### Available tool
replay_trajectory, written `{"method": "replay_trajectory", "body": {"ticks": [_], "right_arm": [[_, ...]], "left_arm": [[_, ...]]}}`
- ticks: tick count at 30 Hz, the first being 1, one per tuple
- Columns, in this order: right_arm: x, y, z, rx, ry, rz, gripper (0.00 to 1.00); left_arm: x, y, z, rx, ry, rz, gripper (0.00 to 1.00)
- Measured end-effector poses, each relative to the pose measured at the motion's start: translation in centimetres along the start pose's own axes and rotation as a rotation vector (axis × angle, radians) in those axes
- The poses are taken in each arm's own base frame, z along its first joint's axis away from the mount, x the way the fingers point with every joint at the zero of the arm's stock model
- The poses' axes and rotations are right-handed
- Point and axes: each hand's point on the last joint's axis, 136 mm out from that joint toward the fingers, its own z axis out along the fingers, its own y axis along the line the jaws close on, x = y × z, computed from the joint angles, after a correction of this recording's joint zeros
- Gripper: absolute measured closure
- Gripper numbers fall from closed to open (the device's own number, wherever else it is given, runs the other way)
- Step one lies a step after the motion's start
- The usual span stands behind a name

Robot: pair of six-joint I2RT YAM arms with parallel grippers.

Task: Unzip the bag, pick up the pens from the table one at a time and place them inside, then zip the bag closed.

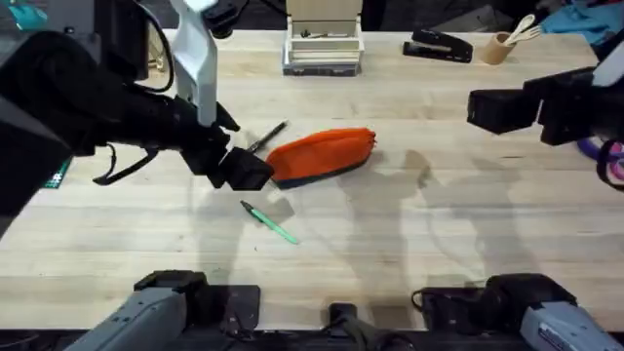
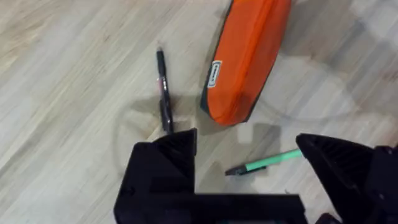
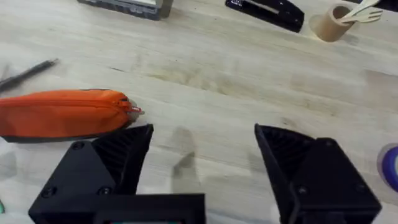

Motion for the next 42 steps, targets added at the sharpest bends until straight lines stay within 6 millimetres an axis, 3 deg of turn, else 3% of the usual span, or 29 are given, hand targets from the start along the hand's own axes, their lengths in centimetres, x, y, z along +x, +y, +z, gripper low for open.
{"method": "replay_trajectory", "body": {"ticks": [30, 33, 37, 38, 42], "right_arm": [[0.0, 0.0, 0.0, 0.0, 0.0, -0.015, 0.004], [0.0, 0.0, 0.0, 0.0, 0.0, -0.015, 0.004], [0.0, 0.0, 0.0, 0.0, 0.001, -0.014, 0.004], [0.0, 0.0, 0.1, -0.001, 0.003, -0.014, 0.004], [0.3, 0.0, 0.7, -0.007, 0.027, -0.012, 0.004]], "left_arm": [[2.3, -0.6, 8.6, 0.28, 0.185, -0.086, 0.013], [2.4, -0.5, 8.7, 0.282, 0.188, -0.088, 0.241], [2.3, -0.1, 8.9, 0.265, 0.183, -0.079, 0.824], [2.3, -0.1, 8.9, 0.266, 0.181, -0.075, 0.919], [2.2, -0.2, 8.9, 0.268, 0.18, -0.071, 0.956]]}}
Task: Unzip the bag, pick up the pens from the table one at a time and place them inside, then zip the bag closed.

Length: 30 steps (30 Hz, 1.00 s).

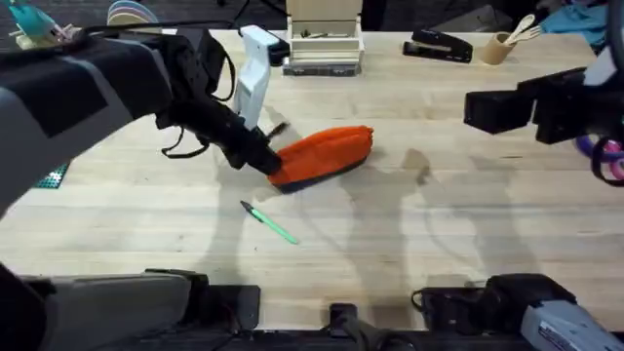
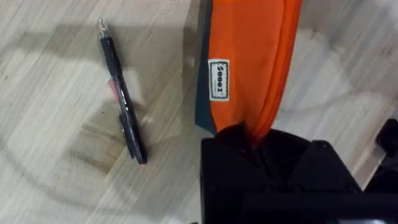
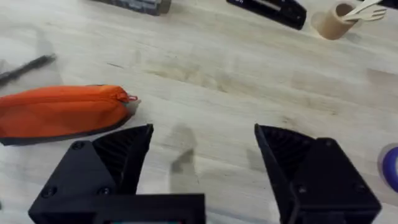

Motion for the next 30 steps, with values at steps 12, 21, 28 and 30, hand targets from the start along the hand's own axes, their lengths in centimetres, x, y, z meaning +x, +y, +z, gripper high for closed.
{"method": "replay_trajectory", "body": {"ticks": [12, 21, 28, 30], "right_arm": [[1.3, 3.5, 4.1, -0.251, 0.103, -0.144, 0.005], [1.7, 4.1, 6.1, -0.339, 0.063, -0.6, 0.004], [1.8, 3.8, 6.3, -0.333, 0.037, -0.833, 0.005], [1.9, 4.0, 6.5, -0.35, 0.032, -0.874, 0.009]], "left_arm": [[0.0, 0.0, 0.0, 0.0, 0.0, 0.0, 0.958], [0.0, 0.0, 0.0, 0.0, 0.0, 0.0, 0.958], [0.0, 0.0, 0.0, 0.0, 0.0, 0.0, 0.958], [0.0, 0.0, 0.0, 0.0, -0.001, 0.0, 0.958]]}}
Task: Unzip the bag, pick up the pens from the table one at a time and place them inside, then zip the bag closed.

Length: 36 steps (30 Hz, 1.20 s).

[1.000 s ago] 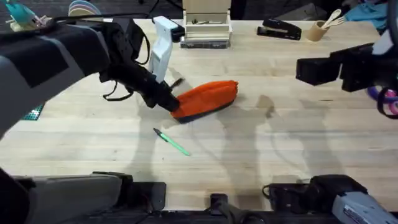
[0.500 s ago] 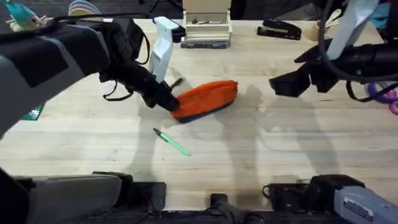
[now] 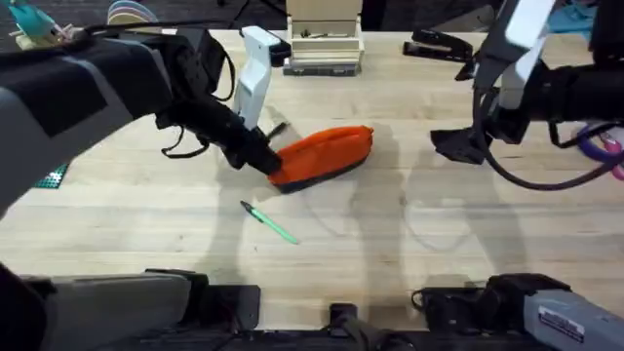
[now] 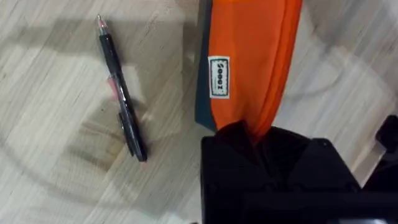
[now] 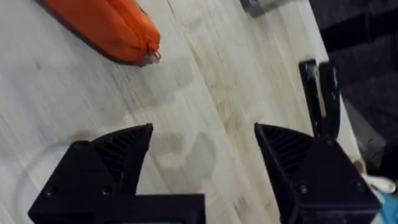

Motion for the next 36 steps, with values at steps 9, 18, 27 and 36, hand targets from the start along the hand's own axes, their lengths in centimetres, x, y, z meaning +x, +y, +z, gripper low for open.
{"method": "replay_trajectory", "body": {"ticks": [9, 18, 27, 36], "right_arm": [[-0.2, 0.4, 1.3, -0.094, -0.116, -0.081, 0.005], [0.9, -0.7, 2.3, -0.166, -0.299, 0.024, 0.005], [1.1, 0.2, 4.4, -0.268, -0.371, 0.089, 0.004], [0.8, 0.2, 4.3, -0.269, -0.386, 0.088, 0.004]], "left_arm": [[0.0, 0.0, 0.0, 0.0, 0.0, 0.0, 0.958], [0.0, 0.0, 0.0, 0.0, 0.0, 0.0, 0.958], [0.0, 0.0, 0.0, 0.0, 0.0, 0.0, 0.958], [0.0, 0.0, 0.0, 0.0, 0.0, 0.0, 0.958]]}}
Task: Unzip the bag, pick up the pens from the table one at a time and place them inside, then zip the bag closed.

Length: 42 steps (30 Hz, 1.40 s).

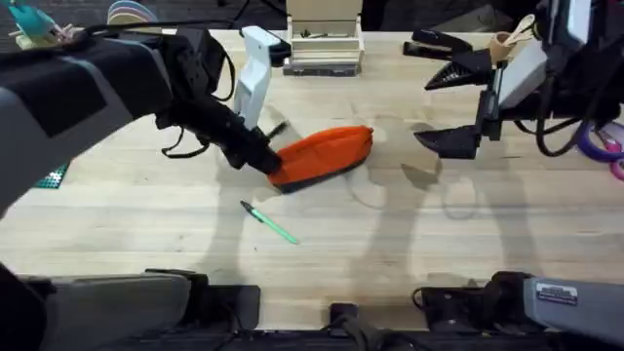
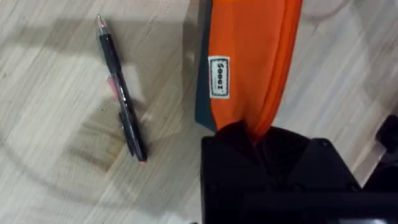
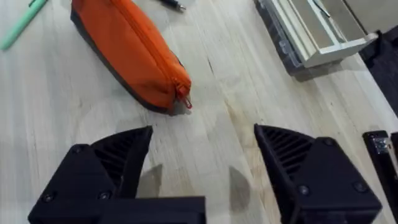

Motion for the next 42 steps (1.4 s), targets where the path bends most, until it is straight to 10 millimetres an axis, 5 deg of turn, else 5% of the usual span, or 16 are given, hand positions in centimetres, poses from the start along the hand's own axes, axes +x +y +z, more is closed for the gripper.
{"method": "replay_trajectory", "body": {"ticks": [10, 12, 17, 25, 26, 27, 33, 34, 42], "right_arm": [[-0.1, 0.0, 2.2, -0.042, -0.017, -0.043, 0.004], [1.3, 0.3, 5.7, -0.118, -0.02, -0.041, 0.005], [1.7, 1.3, 9.1, -0.187, -0.031, -0.077, 0.046], [1.8, 1.6, 10.0, -0.201, -0.036, -0.092, 0.107], [2.3, 1.8, 10.4, -0.214, -0.031, -0.077, 0.164], [2.6, 1.9, 10.7, -0.222, -0.028, -0.07, 0.344], [2.6, 1.9, 10.7, -0.223, -0.029, -0.07, 0.657], [2.5, 2.1, 10.8, -0.231, -0.031, -0.068, 0.901], [2.4, 2.2, 10.8, -0.232, -0.035, -0.069, 0.971]], "left_arm": [[0.0, 0.0, 0.0, 0.0, 0.0, 0.0, 0.958], [0.0, 0.0, 0.0, 0.0, 0.0, 0.0, 0.958], [0.0, 0.0, 0.0, 0.0, 0.0, 0.0, 0.958], [0.0, 0.0, 0.0, 0.0, 0.0, 0.0, 0.958], [0.0, 0.0, 0.0, 0.0, 0.0, 0.0, 0.958], [0.0, 0.0, 0.0, 0.0, 0.0, 0.0, 0.958], [0.0, 0.0, 0.0, 0.0, 0.0, 0.0, 0.958], [0.0, 0.0, 0.0, 0.001, 0.0, -0.002, 0.958], [0.0, 0.0, 0.0, 0.001, -0.001, -0.002, 0.958]]}}
